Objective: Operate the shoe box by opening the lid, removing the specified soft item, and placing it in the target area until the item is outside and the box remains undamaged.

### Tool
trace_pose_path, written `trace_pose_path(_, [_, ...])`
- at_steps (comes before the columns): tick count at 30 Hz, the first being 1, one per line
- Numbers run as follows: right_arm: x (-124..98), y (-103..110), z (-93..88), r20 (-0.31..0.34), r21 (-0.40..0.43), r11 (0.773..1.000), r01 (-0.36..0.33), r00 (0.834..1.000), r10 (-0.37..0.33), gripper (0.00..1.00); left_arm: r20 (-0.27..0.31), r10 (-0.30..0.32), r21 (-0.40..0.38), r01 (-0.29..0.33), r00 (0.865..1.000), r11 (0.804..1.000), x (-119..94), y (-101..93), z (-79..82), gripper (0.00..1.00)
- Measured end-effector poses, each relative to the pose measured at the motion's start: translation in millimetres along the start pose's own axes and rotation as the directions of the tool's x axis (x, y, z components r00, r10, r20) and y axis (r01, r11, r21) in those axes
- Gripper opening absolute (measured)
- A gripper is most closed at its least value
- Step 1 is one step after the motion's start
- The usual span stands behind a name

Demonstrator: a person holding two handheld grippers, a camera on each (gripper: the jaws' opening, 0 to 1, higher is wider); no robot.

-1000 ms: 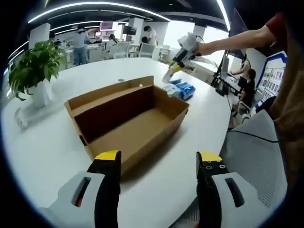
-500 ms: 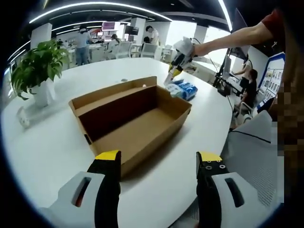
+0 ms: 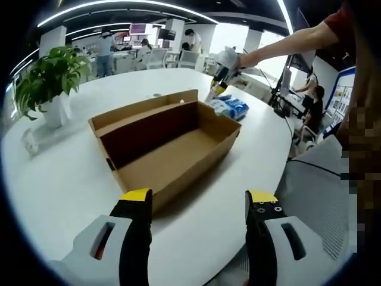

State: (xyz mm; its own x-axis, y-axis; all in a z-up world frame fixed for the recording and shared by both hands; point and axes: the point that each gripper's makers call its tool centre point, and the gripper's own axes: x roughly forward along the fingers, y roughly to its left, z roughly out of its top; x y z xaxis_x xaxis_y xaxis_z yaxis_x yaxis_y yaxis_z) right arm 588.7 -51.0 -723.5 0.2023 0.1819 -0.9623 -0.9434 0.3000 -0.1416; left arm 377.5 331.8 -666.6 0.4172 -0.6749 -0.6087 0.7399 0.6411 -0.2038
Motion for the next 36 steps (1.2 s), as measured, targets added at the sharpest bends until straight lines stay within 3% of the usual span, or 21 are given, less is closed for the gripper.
trace_pose_path(18, [3.2, -2.7, -2.2, -0.072, -0.093, 0.995, -0.029, 0.997, 0.022, 0.18, -0.002, -0.008, -0.011, 0.008, 1.000, 1.000, 5.0, -1.1, -2.5, 0.62])
trace_pose_path(36, [3.9, -6.2, 2.0, -0.078, -0.101, 0.995, -0.029, 0.997, 0.021, 0.19, -0.004, -0.009, -0.028, 0.008, 1.000, 1.000, 3.9, -0.2, -8.6, 0.62])
